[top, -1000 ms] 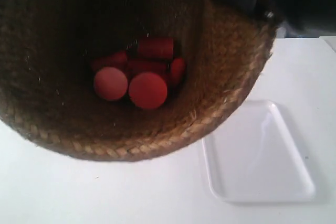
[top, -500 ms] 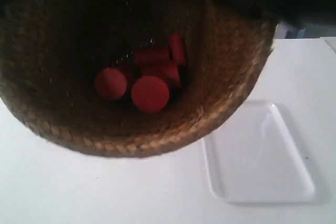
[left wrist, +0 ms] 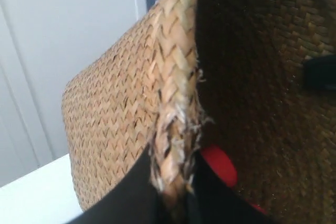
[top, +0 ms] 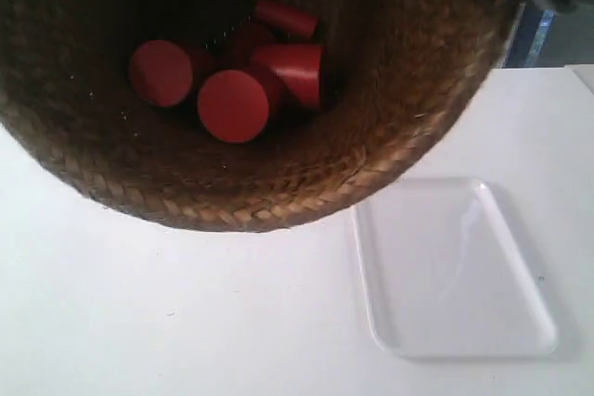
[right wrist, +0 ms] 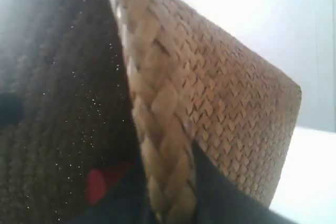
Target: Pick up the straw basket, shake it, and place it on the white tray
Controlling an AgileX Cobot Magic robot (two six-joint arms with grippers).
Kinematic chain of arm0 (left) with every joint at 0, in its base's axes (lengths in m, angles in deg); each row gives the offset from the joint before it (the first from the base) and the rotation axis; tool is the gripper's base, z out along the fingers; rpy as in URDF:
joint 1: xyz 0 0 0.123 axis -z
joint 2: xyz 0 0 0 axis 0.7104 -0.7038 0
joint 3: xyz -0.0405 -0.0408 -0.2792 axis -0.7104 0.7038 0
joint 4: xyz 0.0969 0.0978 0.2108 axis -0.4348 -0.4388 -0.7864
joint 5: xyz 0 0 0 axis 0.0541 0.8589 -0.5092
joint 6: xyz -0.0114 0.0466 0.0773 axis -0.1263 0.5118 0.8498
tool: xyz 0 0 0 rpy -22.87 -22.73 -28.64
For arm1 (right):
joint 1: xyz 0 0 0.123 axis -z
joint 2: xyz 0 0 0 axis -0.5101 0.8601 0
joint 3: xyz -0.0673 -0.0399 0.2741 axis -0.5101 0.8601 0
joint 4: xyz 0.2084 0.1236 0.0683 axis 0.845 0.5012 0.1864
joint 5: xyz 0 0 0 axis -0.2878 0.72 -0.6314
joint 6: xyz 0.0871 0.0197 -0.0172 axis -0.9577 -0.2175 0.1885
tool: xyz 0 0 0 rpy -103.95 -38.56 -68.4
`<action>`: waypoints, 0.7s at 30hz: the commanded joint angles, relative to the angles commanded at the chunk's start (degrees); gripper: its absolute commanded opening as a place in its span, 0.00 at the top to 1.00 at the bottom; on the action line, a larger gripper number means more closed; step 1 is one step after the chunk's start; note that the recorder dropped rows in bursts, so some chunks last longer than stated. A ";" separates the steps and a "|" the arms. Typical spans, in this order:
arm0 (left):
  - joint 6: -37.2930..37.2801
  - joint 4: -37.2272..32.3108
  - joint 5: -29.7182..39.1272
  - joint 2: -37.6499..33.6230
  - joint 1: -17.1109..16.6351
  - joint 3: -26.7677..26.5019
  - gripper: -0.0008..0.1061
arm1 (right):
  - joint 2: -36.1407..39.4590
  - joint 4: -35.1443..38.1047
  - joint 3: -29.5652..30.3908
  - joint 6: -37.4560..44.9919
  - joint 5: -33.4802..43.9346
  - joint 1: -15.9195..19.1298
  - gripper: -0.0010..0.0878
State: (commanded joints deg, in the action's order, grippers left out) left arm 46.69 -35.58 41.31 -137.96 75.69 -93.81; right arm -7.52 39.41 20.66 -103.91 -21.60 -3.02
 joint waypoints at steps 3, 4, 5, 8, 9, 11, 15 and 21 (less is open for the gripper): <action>-0.67 0.42 2.97 4.23 0.00 -4.76 0.99 | -6.18 1.12 -5.02 -0.62 7.10 -0.36 0.99; -0.67 -0.78 2.98 5.52 0.00 -5.84 0.99 | -8.45 0.58 -5.69 -0.62 6.88 -0.58 0.99; -0.67 -3.78 2.86 6.31 -0.18 -5.86 0.99 | -10.38 0.58 -5.37 -0.62 5.48 -0.58 0.99; -4.26 -4.79 0.86 4.06 -0.77 -1.02 0.99 | -8.17 0.27 0.92 0.07 -4.29 -0.58 0.99; -4.26 -4.79 -0.39 2.12 -0.77 0.50 0.99 | -5.39 0.58 2.90 1.27 -5.92 -0.46 0.99; -5.94 -3.79 -0.84 1.01 -0.77 0.06 0.99 | -2.93 1.34 2.64 -0.38 -3.13 0.38 0.99; -6.67 -0.88 0.81 5.51 0.52 -7.00 0.99 | -10.12 2.14 -2.88 -3.34 2.26 -0.63 0.99; -6.63 -3.72 -0.14 0.06 0.52 -0.11 0.99 | -1.49 1.86 3.16 -3.34 -1.63 -0.51 0.99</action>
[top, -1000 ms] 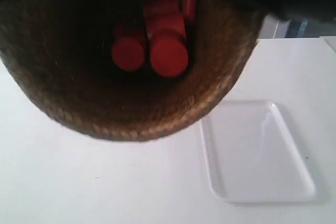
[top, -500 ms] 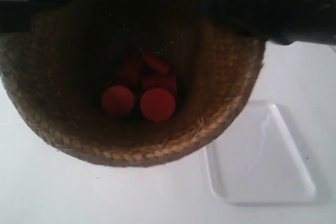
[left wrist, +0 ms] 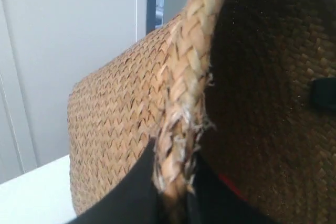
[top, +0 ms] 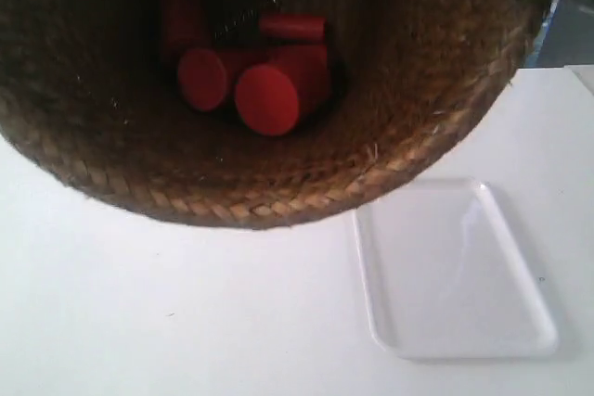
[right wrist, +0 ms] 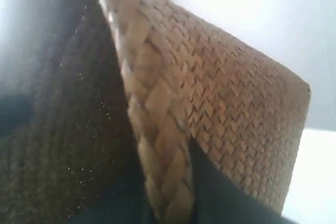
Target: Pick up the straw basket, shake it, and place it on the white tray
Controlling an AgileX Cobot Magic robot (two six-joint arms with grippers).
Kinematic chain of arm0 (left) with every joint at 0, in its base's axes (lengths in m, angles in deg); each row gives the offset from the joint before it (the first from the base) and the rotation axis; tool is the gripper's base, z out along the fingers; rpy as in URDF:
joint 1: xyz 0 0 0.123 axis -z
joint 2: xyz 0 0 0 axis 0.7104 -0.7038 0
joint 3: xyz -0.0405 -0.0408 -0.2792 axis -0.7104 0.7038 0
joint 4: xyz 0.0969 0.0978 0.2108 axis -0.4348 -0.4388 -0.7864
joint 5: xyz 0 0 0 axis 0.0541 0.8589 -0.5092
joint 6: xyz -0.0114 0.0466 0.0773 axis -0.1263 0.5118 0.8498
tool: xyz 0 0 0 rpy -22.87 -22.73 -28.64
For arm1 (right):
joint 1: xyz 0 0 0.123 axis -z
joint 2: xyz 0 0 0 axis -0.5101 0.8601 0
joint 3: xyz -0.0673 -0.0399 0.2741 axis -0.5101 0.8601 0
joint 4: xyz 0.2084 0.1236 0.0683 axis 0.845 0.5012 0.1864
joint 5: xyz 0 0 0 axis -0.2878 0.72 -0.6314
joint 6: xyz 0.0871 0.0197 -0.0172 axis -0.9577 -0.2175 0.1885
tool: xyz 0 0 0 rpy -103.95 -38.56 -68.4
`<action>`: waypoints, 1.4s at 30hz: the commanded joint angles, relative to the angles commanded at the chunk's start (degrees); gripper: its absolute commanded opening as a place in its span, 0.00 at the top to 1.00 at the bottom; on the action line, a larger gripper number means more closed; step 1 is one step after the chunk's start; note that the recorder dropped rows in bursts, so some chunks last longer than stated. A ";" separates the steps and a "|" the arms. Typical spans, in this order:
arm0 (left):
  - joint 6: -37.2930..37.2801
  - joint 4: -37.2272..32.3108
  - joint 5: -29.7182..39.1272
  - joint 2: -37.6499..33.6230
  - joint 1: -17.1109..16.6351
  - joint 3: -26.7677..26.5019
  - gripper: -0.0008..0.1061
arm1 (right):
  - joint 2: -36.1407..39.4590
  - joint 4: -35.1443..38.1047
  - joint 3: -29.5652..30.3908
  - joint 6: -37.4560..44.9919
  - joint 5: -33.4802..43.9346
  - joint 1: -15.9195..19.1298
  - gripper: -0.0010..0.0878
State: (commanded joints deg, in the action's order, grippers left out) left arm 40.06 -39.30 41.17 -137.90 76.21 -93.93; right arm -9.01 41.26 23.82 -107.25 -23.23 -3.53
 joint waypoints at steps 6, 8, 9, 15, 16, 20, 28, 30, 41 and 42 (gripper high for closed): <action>-0.37 0.58 4.23 4.56 0.53 -5.18 0.99 | -6.73 0.86 -6.60 0.97 6.61 -1.12 0.99; -0.25 -0.36 1.94 5.37 0.53 -4.20 0.99 | -7.71 0.02 -5.45 1.23 3.85 -1.12 0.99; -0.25 -0.36 0.33 4.61 0.53 -2.96 0.99 | -6.73 -1.27 -3.63 1.25 2.56 -1.12 0.99; -2.09 -1.78 2.32 1.79 0.16 -3.58 0.99 | -1.60 -1.91 -5.57 -2.18 8.05 -0.45 0.99; -1.90 -1.78 3.52 3.65 0.66 -5.26 0.99 | -4.07 -1.91 -7.01 -1.54 8.75 -1.17 0.99; -1.88 -2.92 0.15 4.27 0.54 -3.60 0.99 | -7.64 -4.47 -4.76 -0.50 3.02 -1.72 0.99; -0.79 -0.81 6.06 4.22 0.54 -5.53 0.99 | -6.55 -2.31 -5.47 -0.03 6.97 -2.38 0.99; -0.37 -3.31 0.80 4.38 0.20 -3.62 0.99 | -7.45 -4.09 -4.32 2.20 1.26 -2.30 0.99; -1.35 -3.43 0.30 5.98 0.44 -5.51 0.99 | -9.51 -2.98 -6.38 3.67 1.45 -2.09 0.99; -1.35 -3.58 0.41 5.57 0.44 -4.47 0.99 | -9.23 -3.12 -5.09 3.85 1.45 -2.09 0.99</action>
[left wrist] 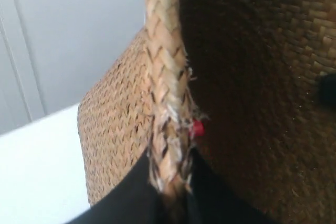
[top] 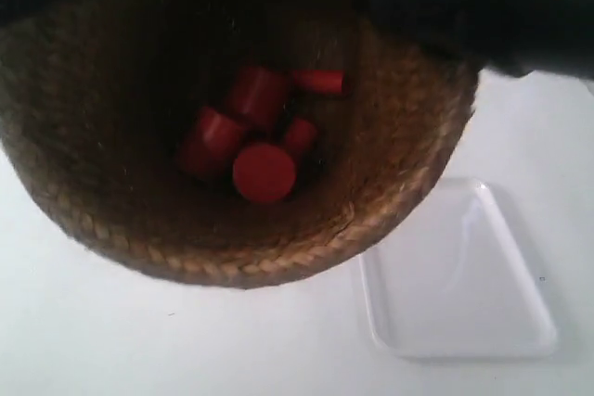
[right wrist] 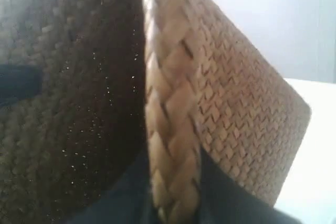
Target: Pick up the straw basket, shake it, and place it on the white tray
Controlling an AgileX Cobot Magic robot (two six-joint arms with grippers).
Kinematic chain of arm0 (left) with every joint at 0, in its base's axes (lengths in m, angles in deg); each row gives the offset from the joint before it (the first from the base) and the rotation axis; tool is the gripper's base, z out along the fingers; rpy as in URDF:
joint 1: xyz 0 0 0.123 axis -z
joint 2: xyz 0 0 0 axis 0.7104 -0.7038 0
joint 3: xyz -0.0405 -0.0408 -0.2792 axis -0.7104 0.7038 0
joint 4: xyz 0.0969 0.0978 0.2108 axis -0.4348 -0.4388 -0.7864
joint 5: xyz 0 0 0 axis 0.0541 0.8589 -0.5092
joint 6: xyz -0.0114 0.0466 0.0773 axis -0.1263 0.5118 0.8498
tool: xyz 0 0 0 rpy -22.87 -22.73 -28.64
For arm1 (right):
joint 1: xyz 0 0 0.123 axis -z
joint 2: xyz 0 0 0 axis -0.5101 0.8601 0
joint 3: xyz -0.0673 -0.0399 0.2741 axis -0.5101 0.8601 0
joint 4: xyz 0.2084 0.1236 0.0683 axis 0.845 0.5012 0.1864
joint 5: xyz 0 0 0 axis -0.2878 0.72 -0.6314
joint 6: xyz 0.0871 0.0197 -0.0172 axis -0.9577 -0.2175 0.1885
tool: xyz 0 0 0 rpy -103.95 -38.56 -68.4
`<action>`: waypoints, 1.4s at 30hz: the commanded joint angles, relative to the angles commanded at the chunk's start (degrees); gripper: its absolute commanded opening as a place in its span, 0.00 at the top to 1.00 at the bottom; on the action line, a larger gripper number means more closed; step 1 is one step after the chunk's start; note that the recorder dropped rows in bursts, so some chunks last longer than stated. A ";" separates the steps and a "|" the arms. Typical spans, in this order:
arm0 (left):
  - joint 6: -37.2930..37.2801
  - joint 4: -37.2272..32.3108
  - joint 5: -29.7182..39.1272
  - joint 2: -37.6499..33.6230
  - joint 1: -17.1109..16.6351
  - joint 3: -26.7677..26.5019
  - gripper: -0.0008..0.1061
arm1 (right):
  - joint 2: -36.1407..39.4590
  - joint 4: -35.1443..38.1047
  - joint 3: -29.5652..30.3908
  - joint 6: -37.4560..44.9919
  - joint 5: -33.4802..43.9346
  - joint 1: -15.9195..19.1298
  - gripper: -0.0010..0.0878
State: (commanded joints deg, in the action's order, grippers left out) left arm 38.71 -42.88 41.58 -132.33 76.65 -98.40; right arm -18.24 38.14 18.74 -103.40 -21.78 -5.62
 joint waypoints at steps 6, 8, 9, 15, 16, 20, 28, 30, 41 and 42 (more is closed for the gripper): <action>-5.29 1.50 -1.46 -5.40 0.43 3.38 0.99 | 8.96 1.85 2.65 -4.62 0.87 0.57 0.99; -4.29 1.18 1.04 -2.59 0.89 0.84 0.99 | 5.13 1.85 0.69 -3.55 1.76 -0.75 0.99; -3.09 -0.07 0.93 -1.90 0.89 0.82 0.99 | 4.02 1.31 0.57 -2.53 0.80 -1.03 0.99; -4.64 -0.95 -1.24 -5.96 0.71 4.43 0.99 | 9.36 -0.51 3.20 -3.91 -3.28 -0.87 0.99; -4.64 -1.78 -1.24 -3.49 0.71 2.47 0.99 | 5.76 -0.39 1.74 -4.06 -4.69 -1.61 0.99; -5.23 -5.05 -1.44 -7.04 0.71 5.56 0.99 | 9.47 -0.94 5.86 1.72 -2.99 -0.41 0.99; -11.77 -3.40 2.25 -8.03 0.60 3.71 0.99 | 7.45 1.85 5.08 -2.41 2.75 -1.32 0.99; -16.17 -3.40 3.12 -9.99 0.60 3.71 0.99 | 9.51 1.85 3.42 -5.47 9.75 -1.32 0.99; -31.64 -4.21 24.59 -26.16 0.60 -10.19 0.99 | 23.26 0.11 -17.53 -3.49 50.52 15.39 0.99; -32.18 -4.21 26.80 -27.87 0.60 -12.25 0.99 | 24.27 0.67 -19.07 -2.17 52.89 16.47 0.99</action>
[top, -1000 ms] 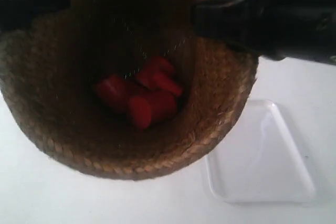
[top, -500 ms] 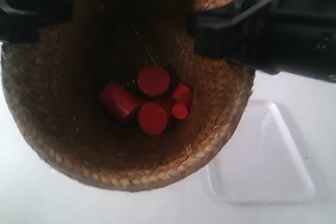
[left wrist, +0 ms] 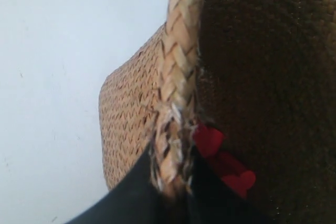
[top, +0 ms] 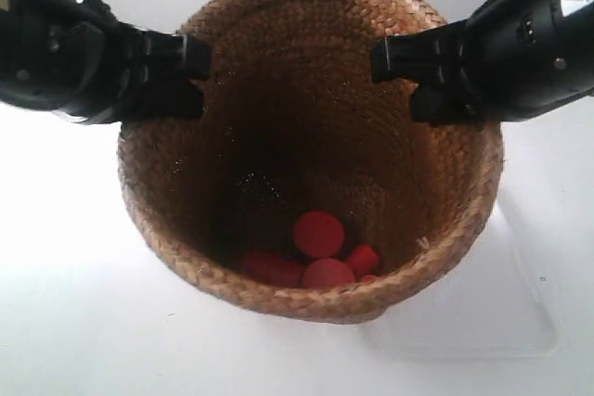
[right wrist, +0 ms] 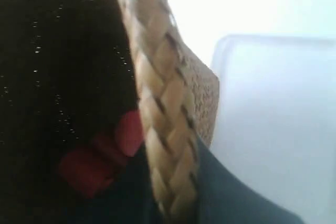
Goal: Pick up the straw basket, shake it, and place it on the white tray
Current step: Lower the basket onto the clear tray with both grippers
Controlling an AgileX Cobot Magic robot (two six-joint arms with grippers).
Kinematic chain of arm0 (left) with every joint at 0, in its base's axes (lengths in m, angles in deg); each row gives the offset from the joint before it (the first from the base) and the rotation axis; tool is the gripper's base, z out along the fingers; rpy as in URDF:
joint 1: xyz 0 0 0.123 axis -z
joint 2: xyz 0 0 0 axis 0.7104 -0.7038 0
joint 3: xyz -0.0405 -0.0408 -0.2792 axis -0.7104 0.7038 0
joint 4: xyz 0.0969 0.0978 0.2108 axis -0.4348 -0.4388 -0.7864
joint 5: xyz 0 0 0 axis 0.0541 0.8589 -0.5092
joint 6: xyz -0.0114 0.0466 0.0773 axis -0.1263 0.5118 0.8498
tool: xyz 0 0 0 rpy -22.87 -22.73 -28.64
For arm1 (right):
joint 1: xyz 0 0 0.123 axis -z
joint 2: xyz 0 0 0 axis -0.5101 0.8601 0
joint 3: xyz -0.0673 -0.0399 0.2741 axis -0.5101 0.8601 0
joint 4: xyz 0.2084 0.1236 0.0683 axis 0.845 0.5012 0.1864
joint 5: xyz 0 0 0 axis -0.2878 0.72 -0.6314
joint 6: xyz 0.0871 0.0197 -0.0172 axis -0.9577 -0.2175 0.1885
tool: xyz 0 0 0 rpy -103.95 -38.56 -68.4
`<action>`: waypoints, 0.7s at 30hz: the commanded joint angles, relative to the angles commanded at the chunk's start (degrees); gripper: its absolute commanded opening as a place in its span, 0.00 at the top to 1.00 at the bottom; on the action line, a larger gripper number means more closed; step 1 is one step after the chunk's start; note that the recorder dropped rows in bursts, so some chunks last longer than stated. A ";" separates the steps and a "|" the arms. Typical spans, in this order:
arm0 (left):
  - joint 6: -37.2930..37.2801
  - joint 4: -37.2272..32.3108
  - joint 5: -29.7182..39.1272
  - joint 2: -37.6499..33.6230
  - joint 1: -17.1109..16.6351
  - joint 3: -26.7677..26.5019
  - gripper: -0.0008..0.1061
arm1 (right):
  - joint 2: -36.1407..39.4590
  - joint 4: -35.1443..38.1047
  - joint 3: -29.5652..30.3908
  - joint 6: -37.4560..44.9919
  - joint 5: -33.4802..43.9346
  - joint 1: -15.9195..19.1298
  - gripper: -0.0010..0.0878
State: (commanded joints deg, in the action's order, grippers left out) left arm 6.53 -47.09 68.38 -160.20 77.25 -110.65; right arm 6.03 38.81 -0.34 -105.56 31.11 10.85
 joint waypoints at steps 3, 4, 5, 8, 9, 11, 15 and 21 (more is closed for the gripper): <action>-0.73 0.12 5.41 -4.80 0.00 -5.48 0.99 | 1.53 0.12 -3.49 2.64 4.92 2.82 0.99; -1.14 0.12 7.22 -6.25 0.00 -7.24 0.99 | 1.65 0.12 -4.29 3.55 5.68 3.73 0.99; -1.26 0.23 8.22 -7.34 0.00 -8.83 0.99 | 1.65 0.12 -4.78 4.85 6.13 4.54 0.99; -1.53 0.40 11.85 -10.82 0.00 -13.28 0.99 | 1.65 0.27 -6.28 7.91 8.06 8.15 0.99; -1.53 1.09 12.88 -11.83 0.00 -14.87 0.99 | 1.67 0.27 -6.83 8.80 8.56 9.55 0.99; -1.53 3.75 13.92 -13.71 0.00 -17.70 0.99 | 1.93 0.27 -7.17 10.07 9.96 12.42 0.99; -1.53 7.54 12.56 -16.98 0.10 -21.90 0.99 | 2.42 2.11 -7.17 12.58 10.51 16.78 0.99; -4.57 9.32 13.12 -22.83 0.10 -26.15 0.99 | 4.94 3.75 -7.17 13.74 10.88 21.59 0.99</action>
State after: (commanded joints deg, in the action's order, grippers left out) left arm 1.96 -37.77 81.50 -183.03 77.36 -136.80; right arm 10.97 42.56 -7.51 -91.83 41.99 32.45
